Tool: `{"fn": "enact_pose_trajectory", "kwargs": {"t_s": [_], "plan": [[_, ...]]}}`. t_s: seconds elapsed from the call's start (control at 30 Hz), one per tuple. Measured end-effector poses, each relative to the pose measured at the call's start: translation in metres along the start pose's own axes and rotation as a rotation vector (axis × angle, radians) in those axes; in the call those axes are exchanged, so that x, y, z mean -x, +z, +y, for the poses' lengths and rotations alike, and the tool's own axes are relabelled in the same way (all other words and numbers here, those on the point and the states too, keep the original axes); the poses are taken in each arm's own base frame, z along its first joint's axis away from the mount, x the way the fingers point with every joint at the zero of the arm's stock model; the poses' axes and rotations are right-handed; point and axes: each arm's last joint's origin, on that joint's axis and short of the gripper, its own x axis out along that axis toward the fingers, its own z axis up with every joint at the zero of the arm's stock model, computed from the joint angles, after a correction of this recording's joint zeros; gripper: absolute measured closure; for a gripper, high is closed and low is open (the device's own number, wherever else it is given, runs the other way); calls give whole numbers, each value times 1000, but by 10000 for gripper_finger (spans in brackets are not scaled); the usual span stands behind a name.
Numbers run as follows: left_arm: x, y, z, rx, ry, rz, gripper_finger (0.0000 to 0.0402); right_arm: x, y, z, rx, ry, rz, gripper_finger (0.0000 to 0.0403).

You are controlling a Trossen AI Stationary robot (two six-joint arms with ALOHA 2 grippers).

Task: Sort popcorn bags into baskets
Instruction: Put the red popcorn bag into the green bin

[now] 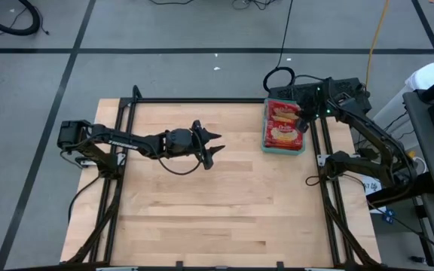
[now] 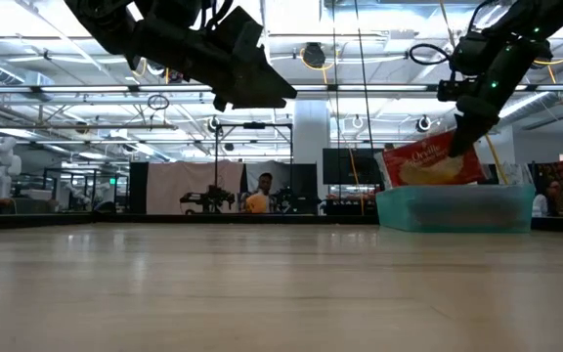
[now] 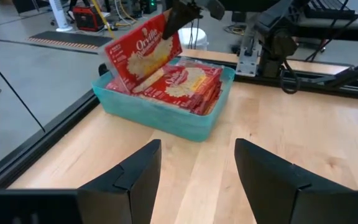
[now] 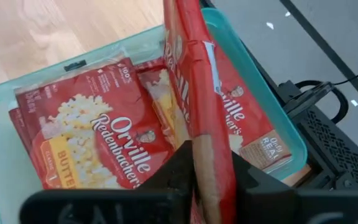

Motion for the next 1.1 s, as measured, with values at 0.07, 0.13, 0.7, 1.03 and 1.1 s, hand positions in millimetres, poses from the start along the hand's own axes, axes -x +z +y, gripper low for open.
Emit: {"fn": "enact_pose_trajectory", "kwargs": {"t_s": [0.07,0.13,0.7,1.03,1.1], "plan": [[0,0,0,-1,0,0,195,-2,0,-1,-3,3,8,353],[0,0,0,-1,0,0,199,-5,1,-2,-11,-1,18,333],[0,-1,0,-13,1,7,193,-22,19,-8,-30,-252,5,237],[0,-1,-1,-16,-3,8,212,-26,11,18,-222,-141,113,255],[0,-1,-1,-19,-4,8,215,-30,8,20,-239,-139,117,270]]}}
